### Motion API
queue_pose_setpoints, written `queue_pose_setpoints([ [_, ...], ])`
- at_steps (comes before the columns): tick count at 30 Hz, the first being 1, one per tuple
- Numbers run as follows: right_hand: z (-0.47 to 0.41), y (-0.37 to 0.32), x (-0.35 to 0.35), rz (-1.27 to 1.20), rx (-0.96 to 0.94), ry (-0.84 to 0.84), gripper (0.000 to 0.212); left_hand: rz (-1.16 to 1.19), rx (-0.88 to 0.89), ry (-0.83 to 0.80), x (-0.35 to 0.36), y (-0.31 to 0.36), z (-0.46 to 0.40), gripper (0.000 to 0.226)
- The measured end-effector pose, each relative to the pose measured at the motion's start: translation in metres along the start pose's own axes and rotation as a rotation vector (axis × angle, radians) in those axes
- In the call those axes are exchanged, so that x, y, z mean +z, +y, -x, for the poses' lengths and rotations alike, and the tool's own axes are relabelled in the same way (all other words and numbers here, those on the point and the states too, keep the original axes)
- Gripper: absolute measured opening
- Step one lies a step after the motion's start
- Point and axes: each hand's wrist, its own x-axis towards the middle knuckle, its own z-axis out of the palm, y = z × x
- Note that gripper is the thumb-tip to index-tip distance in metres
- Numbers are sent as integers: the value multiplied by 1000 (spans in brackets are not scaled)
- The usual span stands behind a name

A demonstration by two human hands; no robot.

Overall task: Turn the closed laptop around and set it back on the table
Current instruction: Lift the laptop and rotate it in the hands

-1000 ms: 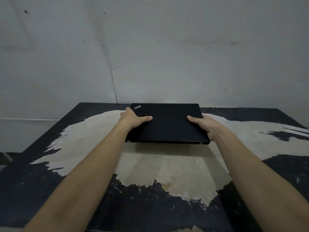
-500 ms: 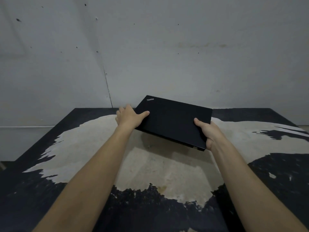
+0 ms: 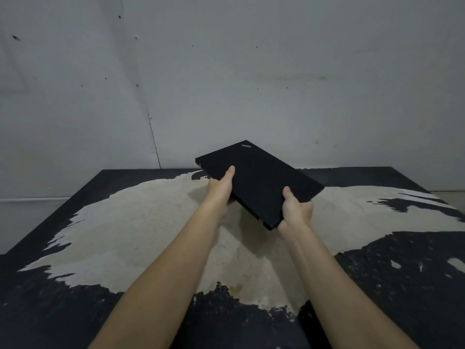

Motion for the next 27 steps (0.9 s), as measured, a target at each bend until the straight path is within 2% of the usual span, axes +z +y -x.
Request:
queue_pose_setpoints([
  [3,8,6,0,-14,-7,22,49,79,-31,56,11,-1,2,73],
  [7,11,13,-3,1,4,25,46,36,18,210,16,-5,3,55],
  [10,8,15,-6,24,17,-17,47,-8,10,250,13,-12,0,58],
  [13,3,14,-9,25,59,-114,48,-16,5,260,7,-10,-3,53],
  [18,3,-10,-25,170,171,-324,29,27,2,216,-6,6,-8,26],
  [20,-5,-23,-37,201,219,-339,44,26,-20,176,-15,11,-9,31],
  [24,-29,-47,-53,280,324,-405,89,20,-60,90,-33,17,-12,44],
  [27,-45,-62,-47,412,346,-471,104,-5,-93,47,-39,20,-5,49],
])
